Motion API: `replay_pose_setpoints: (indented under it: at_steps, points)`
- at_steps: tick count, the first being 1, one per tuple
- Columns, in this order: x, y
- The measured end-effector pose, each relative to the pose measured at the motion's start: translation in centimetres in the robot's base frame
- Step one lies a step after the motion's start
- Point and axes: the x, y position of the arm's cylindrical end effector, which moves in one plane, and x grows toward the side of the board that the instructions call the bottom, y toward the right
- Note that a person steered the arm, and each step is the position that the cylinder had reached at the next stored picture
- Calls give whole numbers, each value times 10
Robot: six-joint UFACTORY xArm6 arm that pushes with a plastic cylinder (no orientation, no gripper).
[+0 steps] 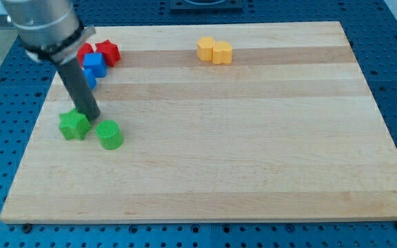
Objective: Push the green blocks towards the bottom
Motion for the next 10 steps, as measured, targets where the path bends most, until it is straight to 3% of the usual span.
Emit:
replay_pose_setpoints:
  at_steps: [1, 2, 3, 4, 5, 9, 10]
  points:
    - [42, 19]
    - [44, 19]
    - [36, 19]
    - [-19, 26]
    - [-26, 19]
    - [-17, -15]
    - [4, -23]
